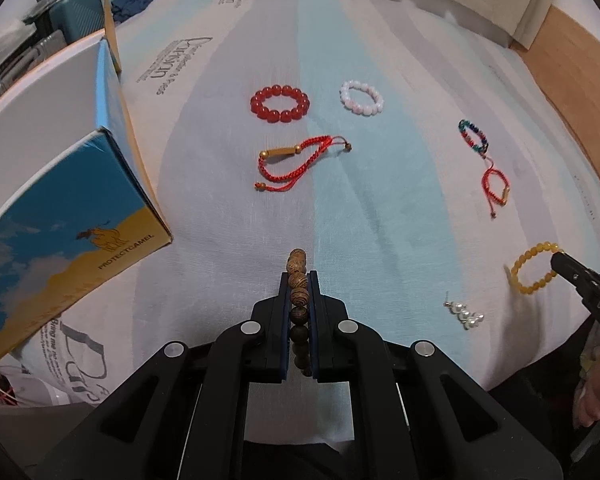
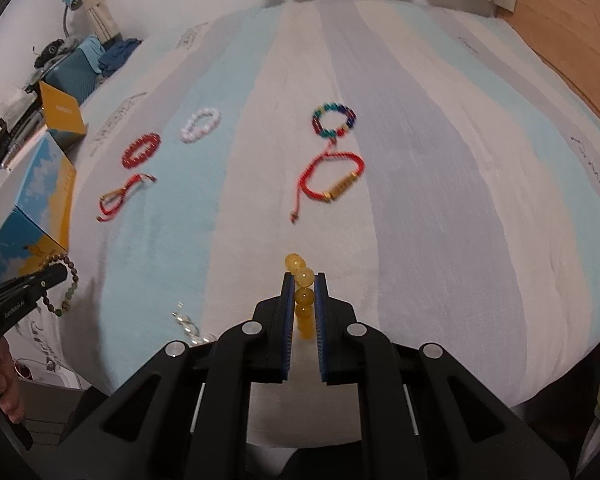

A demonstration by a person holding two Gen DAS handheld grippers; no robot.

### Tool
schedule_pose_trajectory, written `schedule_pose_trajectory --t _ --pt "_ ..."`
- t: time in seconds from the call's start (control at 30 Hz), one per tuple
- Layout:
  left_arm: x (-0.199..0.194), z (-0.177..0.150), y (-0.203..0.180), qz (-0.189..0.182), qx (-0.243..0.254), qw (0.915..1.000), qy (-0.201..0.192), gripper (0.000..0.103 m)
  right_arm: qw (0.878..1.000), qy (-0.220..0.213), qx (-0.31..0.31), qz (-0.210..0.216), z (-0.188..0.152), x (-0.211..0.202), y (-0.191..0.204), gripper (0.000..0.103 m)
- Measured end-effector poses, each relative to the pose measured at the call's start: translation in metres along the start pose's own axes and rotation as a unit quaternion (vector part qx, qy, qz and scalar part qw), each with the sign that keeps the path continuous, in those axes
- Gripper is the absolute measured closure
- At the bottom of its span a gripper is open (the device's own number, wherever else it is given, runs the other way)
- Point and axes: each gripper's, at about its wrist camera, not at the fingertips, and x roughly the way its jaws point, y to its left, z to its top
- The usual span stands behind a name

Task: Organize jewelry
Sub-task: 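Carry both bracelets into the white box with both tools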

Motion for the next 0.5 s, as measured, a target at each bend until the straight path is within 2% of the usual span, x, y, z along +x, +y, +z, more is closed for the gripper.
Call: schedule_pose_trajectory --t 0.5 --pt "-0.047 0.025 0.016 -0.005 -0.014 0.9995 -0.027 0.097 0.999 -0.030 -0.022 0.004 0.037 -0.031 0.040 0.094"
